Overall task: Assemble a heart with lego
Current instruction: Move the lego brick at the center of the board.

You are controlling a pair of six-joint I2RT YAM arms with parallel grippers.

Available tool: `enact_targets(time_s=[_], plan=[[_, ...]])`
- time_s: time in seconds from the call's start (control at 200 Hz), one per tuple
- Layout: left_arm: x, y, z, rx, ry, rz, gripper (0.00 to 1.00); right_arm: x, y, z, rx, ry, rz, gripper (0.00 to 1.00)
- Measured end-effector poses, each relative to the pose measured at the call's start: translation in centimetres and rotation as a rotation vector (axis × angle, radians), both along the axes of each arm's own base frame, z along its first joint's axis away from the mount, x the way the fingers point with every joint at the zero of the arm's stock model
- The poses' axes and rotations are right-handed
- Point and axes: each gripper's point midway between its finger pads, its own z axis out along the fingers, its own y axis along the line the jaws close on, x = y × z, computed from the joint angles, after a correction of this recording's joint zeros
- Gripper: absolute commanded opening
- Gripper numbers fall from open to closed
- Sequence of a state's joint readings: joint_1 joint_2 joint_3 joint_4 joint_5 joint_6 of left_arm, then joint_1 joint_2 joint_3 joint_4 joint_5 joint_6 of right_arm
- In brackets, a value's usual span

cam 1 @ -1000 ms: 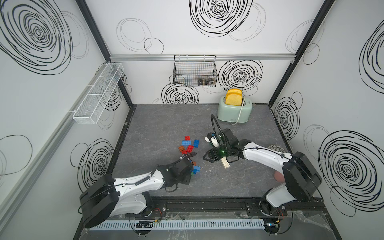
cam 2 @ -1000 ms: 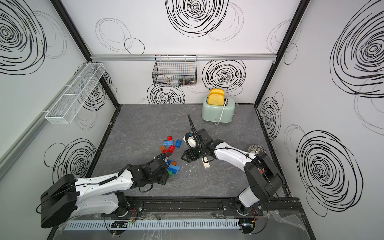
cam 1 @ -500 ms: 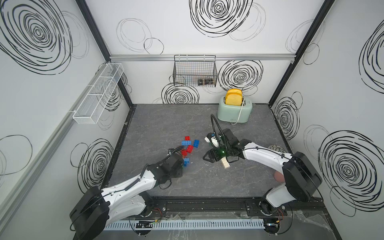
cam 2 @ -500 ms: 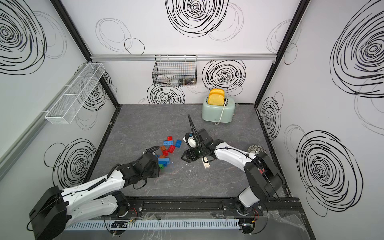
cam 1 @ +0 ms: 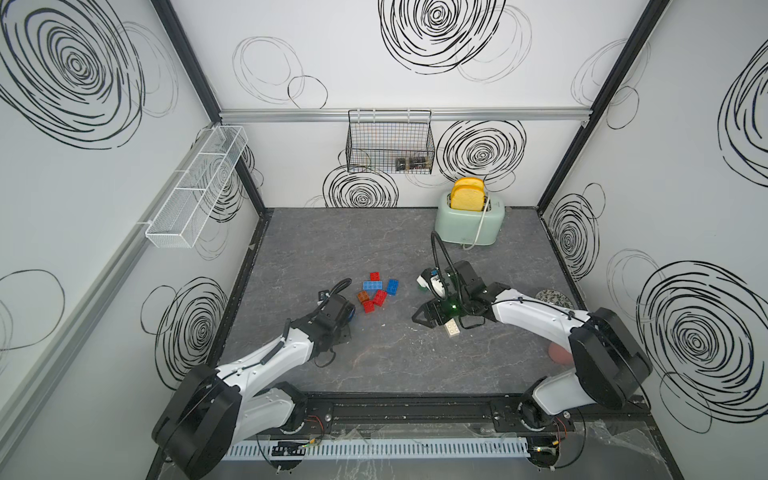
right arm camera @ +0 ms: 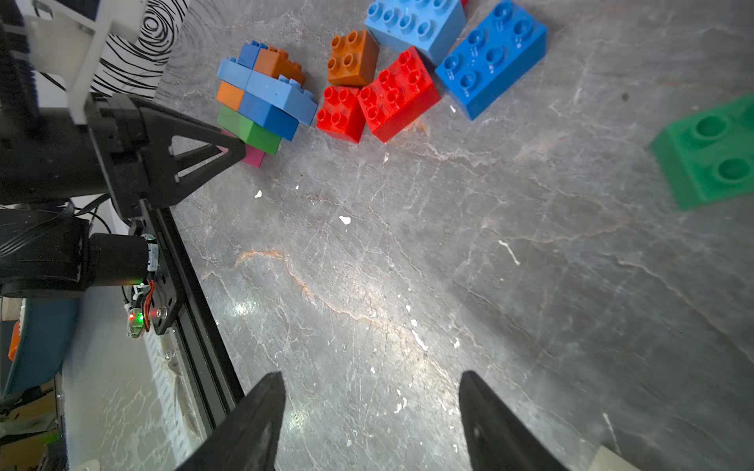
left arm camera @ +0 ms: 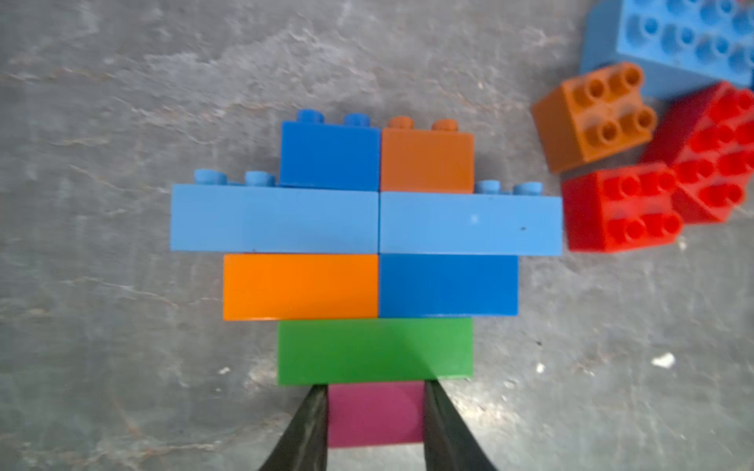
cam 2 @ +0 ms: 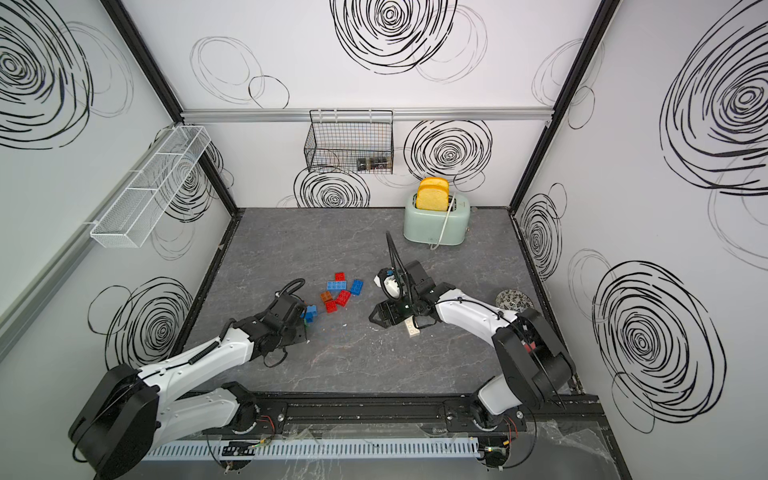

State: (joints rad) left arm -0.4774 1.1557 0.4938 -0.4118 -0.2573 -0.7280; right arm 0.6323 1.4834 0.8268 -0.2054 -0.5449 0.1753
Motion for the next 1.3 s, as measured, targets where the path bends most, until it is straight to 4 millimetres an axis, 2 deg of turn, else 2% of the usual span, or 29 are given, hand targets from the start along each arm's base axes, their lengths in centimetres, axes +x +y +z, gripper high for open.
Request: enact_targets(time_s=[0.215, 0.455, 0.585, 0.73, 0.831, 0.931, 1.056, 1.141, 1.301], plan=[[1.4, 3.2, 0.1, 0.045, -0.002, 0.073, 0.40, 0.0, 0.1, 0.5, 0.025, -0.006, 0.005, 0.71], [4.5, 5.0, 0.5, 0.100, 0.011, 0.069, 0.42, -0.2, 0.1, 0.5, 0.031, -0.003, 0.010, 0.71], [6.0, 6.0, 0.5, 0.111, 0.007, 0.081, 0.52, -0.1, 0.1, 0.5, 0.031, -0.004, 0.010, 0.73], [6.3, 5.8, 0.6, 0.092, -0.004, 0.066, 0.61, -0.1, 0.1, 0.4, 0.028, -0.006, 0.008, 0.74], [6.5, 5.2, 1.6, 0.064, -0.036, 0.049, 0.63, -0.1, 0.1, 0.3, 0.019, -0.012, 0.007, 0.74], [6.7, 4.3, 3.8, 0.029, -0.108, 0.028, 0.64, -0.1, 0.2, 0.2, 0.006, -0.022, 0.004, 0.73], [6.4, 2.2, 5.5, -0.027, -0.159, -0.019, 0.64, -0.1, 0.2, 0.0, -0.012, -0.034, -0.001, 0.73], [5.7, -0.2, 5.5, -0.077, -0.160, -0.070, 0.66, 0.0, 0.2, -0.1, -0.022, -0.039, -0.009, 0.72], [3.8, -5.7, 3.9, -0.171, -0.104, -0.193, 0.69, 0.3, -0.1, -0.3, -0.038, -0.040, -0.039, 0.72]])
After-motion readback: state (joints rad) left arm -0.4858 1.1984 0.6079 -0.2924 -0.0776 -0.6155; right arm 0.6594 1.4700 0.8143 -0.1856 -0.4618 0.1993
